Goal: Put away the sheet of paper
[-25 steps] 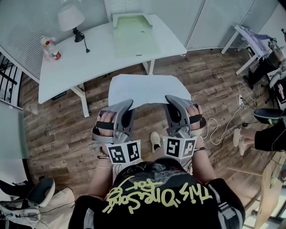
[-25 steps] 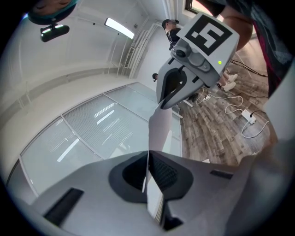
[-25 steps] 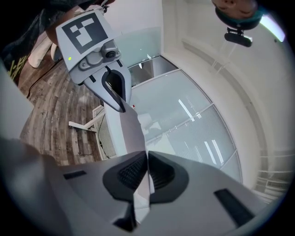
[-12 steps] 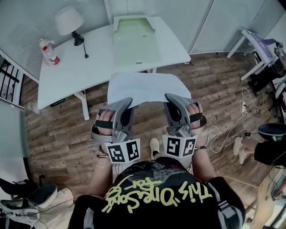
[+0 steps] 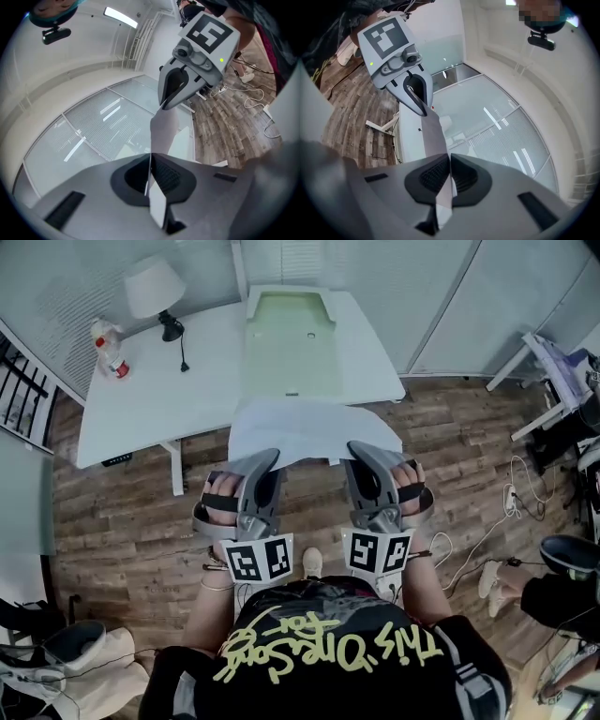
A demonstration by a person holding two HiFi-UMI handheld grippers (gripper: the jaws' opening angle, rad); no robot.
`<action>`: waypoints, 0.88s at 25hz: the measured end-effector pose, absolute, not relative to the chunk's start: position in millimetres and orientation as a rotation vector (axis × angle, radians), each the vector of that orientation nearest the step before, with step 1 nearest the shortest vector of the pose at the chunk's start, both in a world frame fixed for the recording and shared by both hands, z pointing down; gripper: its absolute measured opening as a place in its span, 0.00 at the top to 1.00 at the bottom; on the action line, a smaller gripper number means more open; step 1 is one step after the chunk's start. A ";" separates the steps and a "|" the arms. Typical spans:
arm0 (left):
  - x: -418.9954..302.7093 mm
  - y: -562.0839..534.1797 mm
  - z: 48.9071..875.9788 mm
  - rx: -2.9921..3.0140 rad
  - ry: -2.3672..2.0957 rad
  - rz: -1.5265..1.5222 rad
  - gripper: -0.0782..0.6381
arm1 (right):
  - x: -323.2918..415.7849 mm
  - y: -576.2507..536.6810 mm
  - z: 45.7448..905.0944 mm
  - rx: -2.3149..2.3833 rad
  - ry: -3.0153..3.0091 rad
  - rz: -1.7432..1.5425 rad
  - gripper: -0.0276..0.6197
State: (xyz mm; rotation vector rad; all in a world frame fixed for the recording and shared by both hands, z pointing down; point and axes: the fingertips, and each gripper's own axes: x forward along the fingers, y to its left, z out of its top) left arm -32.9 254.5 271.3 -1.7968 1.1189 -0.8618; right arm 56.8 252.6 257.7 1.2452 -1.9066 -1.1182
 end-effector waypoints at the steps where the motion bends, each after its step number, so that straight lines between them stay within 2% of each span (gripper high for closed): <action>1: -30.9 250.3 271.7 -1.792 1.125 -0.864 0.88 | 58.6 248.0 257.9 1.242 -1.911 -1.123 0.94; 22: -29.2 209.6 269.9 -1.764 1.157 -0.891 0.88 | 61.2 206.3 264.2 1.209 -1.974 -1.117 0.94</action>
